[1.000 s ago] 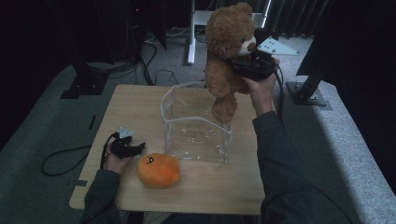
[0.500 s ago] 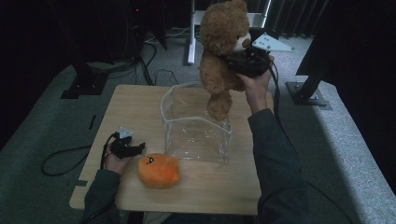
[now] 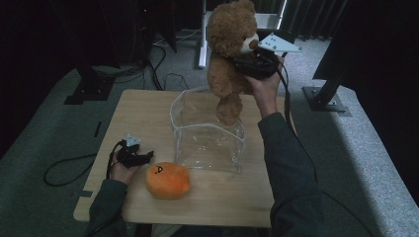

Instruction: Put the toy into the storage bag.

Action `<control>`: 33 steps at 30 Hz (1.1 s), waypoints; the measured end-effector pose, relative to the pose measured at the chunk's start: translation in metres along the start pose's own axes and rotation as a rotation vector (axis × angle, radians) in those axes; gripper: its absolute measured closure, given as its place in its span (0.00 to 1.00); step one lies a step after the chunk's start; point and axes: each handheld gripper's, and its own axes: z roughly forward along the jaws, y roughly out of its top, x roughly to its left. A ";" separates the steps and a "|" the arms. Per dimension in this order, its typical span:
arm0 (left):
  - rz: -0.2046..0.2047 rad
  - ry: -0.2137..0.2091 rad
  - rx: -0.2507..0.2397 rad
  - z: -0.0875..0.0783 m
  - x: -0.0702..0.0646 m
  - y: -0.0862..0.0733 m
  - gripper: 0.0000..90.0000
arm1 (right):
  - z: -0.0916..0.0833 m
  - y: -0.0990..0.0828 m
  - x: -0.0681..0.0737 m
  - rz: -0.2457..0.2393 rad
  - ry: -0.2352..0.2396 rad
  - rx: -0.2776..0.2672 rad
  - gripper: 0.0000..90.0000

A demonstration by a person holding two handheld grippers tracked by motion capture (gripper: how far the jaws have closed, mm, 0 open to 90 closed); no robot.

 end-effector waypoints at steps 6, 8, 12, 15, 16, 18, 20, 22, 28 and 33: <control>0.000 -0.001 0.000 0.000 0.000 0.000 0.33 | 0.008 -0.003 0.003 -0.023 -0.011 0.011 0.36; 0.000 -0.001 0.000 0.000 0.000 0.000 0.33 | 0.011 -0.005 0.003 -0.020 -0.011 0.015 0.36; 0.000 -0.002 0.000 0.000 0.000 0.000 0.33 | 0.016 -0.009 0.004 -0.022 -0.008 0.020 0.36; 0.000 -0.002 0.001 0.000 0.000 0.000 0.33 | 0.020 -0.011 0.006 -0.025 -0.005 0.024 0.36; 0.000 -0.001 0.001 0.000 0.000 0.000 0.33 | 0.021 -0.012 0.006 -0.027 -0.003 0.026 0.36; -0.001 -0.002 0.000 0.000 0.000 0.000 0.33 | 0.023 -0.013 0.007 -0.030 -0.002 0.028 0.36; -0.001 -0.002 0.001 0.000 0.000 0.000 0.33 | 0.024 -0.014 0.008 -0.034 -0.001 0.027 0.36; -0.001 -0.002 0.001 0.000 0.000 0.000 0.33 | 0.026 -0.015 0.009 -0.038 0.001 0.027 0.36; 0.001 -0.002 0.001 0.000 0.000 0.000 0.33 | 0.033 -0.019 0.012 -0.056 0.011 0.038 0.36; 0.001 -0.001 0.000 0.000 0.000 0.000 0.33 | 0.035 -0.023 0.018 -0.073 0.022 0.056 0.36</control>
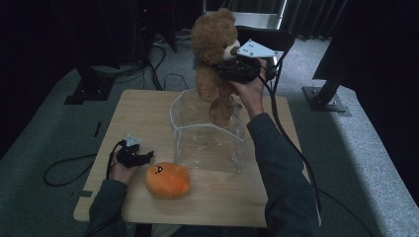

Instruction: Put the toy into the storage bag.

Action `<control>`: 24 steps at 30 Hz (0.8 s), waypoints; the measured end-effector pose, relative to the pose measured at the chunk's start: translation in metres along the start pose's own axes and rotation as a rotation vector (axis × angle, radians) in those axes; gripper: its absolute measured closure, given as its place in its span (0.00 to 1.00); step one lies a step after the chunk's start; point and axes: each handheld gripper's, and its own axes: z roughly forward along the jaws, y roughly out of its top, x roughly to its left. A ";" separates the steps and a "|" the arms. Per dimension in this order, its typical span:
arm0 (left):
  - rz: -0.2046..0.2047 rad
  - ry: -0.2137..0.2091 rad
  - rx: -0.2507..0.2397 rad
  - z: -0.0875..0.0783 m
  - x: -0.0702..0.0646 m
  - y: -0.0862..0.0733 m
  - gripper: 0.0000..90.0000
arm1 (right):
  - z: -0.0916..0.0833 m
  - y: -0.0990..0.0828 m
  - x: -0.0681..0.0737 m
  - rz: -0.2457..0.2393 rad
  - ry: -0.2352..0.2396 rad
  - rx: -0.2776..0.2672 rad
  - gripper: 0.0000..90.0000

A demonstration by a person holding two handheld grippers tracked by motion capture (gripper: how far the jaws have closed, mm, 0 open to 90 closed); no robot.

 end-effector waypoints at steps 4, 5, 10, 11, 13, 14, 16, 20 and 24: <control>-0.002 -0.001 0.000 0.000 0.000 0.000 0.33 | 0.004 -0.003 0.011 -0.021 0.019 0.024 0.36; -0.002 -0.001 -0.001 0.000 0.000 0.000 0.33 | 0.004 -0.003 0.014 -0.027 0.024 0.026 0.36; -0.002 0.000 -0.001 0.000 0.000 0.000 0.33 | 0.003 -0.003 0.023 -0.016 0.056 0.013 0.36; -0.002 0.000 -0.001 0.000 0.000 0.000 0.33 | 0.003 -0.003 0.023 -0.016 0.056 0.013 0.36; -0.002 0.000 -0.001 0.000 0.000 0.000 0.33 | 0.003 -0.002 0.025 -0.017 0.059 0.013 0.36; -0.001 0.000 -0.001 0.000 0.000 0.000 0.33 | 0.002 -0.001 0.027 -0.016 0.069 0.014 0.36; 0.001 0.000 0.003 0.000 0.000 0.000 0.33 | 0.001 -0.001 0.029 -0.012 0.079 0.015 0.36; -0.001 0.000 0.001 0.000 0.000 0.000 0.33 | 0.000 0.000 0.033 -0.014 0.090 0.007 0.36; 0.000 0.001 0.000 0.000 0.000 0.000 0.33 | -0.002 0.004 0.040 -0.011 0.125 -0.011 0.36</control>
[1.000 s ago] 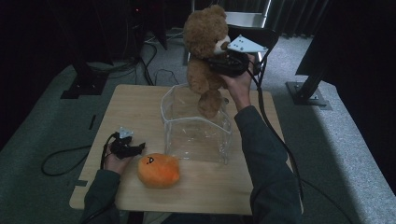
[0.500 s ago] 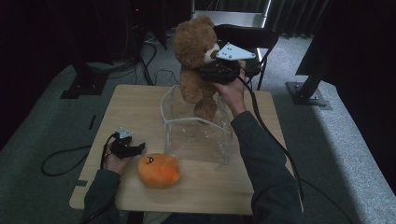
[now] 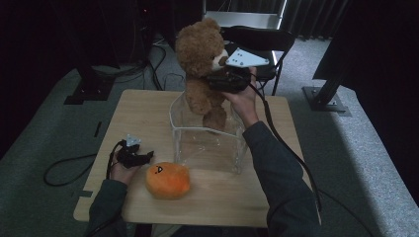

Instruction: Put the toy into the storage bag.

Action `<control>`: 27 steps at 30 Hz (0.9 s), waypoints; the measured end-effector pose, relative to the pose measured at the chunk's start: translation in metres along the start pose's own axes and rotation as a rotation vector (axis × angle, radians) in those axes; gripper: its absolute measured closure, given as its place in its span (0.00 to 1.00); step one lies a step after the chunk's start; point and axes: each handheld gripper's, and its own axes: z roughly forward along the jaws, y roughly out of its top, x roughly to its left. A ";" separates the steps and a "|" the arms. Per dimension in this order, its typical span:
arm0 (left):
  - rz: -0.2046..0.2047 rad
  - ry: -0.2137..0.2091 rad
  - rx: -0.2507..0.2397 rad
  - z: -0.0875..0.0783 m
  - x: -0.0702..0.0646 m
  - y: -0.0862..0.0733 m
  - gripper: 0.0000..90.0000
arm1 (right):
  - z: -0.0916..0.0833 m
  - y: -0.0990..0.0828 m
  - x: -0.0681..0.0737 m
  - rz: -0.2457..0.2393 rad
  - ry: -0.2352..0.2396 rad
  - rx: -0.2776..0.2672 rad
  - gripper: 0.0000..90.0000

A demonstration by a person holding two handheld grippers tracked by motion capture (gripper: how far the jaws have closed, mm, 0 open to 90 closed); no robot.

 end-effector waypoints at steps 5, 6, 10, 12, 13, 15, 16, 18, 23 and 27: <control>0.000 0.001 0.000 0.000 0.000 0.000 0.33 | 0.000 0.002 0.007 0.017 0.047 -0.012 0.36; 0.000 0.000 -0.001 0.000 0.000 0.000 0.33 | 0.000 0.002 0.008 0.019 0.053 -0.014 0.36; -0.001 0.000 0.000 0.000 0.000 0.000 0.33 | 0.002 0.001 0.010 0.021 0.067 -0.011 0.36; 0.000 0.001 0.000 0.000 0.000 0.000 0.33 | 0.004 0.000 0.011 0.030 0.072 -0.007 0.36; 0.000 0.001 0.000 0.000 0.000 0.000 0.33 | 0.005 -0.001 0.012 0.028 0.076 -0.006 0.36; -0.001 0.001 -0.003 0.000 0.000 0.000 0.33 | 0.007 -0.002 0.012 0.030 0.087 0.001 0.36; -0.001 0.001 -0.003 0.000 0.000 0.000 0.33 | 0.009 -0.002 0.012 0.030 0.092 0.005 0.36; 0.000 0.000 -0.002 0.000 0.000 0.000 0.33 | 0.011 -0.004 0.013 0.034 0.095 0.012 0.36; 0.000 -0.001 -0.002 0.000 0.000 0.000 0.33 | 0.017 -0.004 0.019 0.033 0.113 0.013 0.35; 0.000 -0.002 -0.001 0.000 0.000 0.000 0.33 | 0.021 -0.003 0.023 0.030 0.134 0.011 0.35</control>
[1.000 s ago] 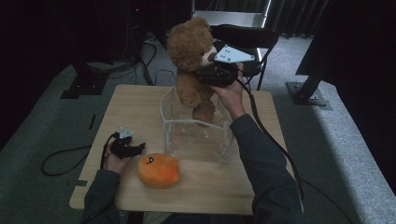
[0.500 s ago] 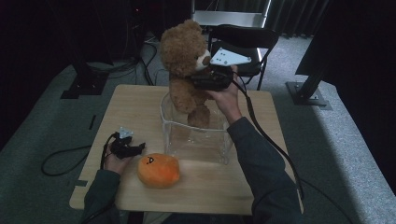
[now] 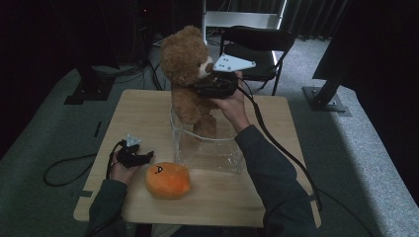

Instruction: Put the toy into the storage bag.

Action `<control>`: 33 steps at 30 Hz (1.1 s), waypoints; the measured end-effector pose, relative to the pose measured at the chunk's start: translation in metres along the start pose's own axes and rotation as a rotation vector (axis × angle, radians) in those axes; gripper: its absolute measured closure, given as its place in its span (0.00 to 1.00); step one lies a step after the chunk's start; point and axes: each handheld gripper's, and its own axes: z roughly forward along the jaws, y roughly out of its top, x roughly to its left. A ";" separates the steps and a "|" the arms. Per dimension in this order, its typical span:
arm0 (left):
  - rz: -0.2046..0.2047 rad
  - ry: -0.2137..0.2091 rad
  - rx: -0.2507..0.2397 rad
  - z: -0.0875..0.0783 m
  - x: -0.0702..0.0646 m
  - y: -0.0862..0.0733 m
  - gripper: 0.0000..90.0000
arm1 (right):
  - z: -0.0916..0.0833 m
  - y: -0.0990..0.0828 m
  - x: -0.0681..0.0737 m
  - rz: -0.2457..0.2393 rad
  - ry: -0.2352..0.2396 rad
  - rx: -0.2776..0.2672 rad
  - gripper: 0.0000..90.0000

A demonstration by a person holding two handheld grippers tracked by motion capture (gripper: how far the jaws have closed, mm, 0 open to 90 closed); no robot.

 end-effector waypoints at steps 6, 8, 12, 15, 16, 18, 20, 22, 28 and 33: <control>0.000 0.000 0.000 0.000 0.000 0.000 0.33 | 0.006 -0.003 -0.001 0.020 0.001 0.000 0.35; 0.000 0.000 0.000 0.000 0.000 0.000 0.33 | 0.007 -0.004 -0.001 0.024 0.003 -0.002 0.35; 0.000 0.000 0.000 0.000 0.000 0.000 0.33 | 0.010 -0.007 -0.001 0.021 0.002 0.010 0.35; 0.000 -0.001 0.000 0.000 0.000 0.000 0.33 | 0.012 -0.009 -0.001 0.025 0.003 0.017 0.35; 0.000 -0.001 -0.001 0.000 0.000 0.000 0.33 | 0.012 -0.010 -0.001 0.024 0.003 0.019 0.35; 0.000 -0.001 -0.001 0.000 0.000 0.000 0.33 | 0.013 -0.011 -0.001 0.025 0.005 0.021 0.35; 0.001 -0.001 -0.001 0.000 0.000 0.000 0.33 | 0.015 -0.012 -0.001 0.029 0.006 0.023 0.35; 0.000 0.000 -0.001 0.000 0.000 0.000 0.33 | 0.016 -0.013 -0.002 0.029 0.008 0.028 0.35; 0.000 0.000 -0.001 0.000 0.000 0.000 0.33 | 0.021 -0.018 -0.001 0.029 0.014 0.054 0.35; 0.000 -0.001 -0.001 0.000 0.000 0.000 0.33 | 0.025 -0.021 -0.001 0.033 0.021 0.059 0.35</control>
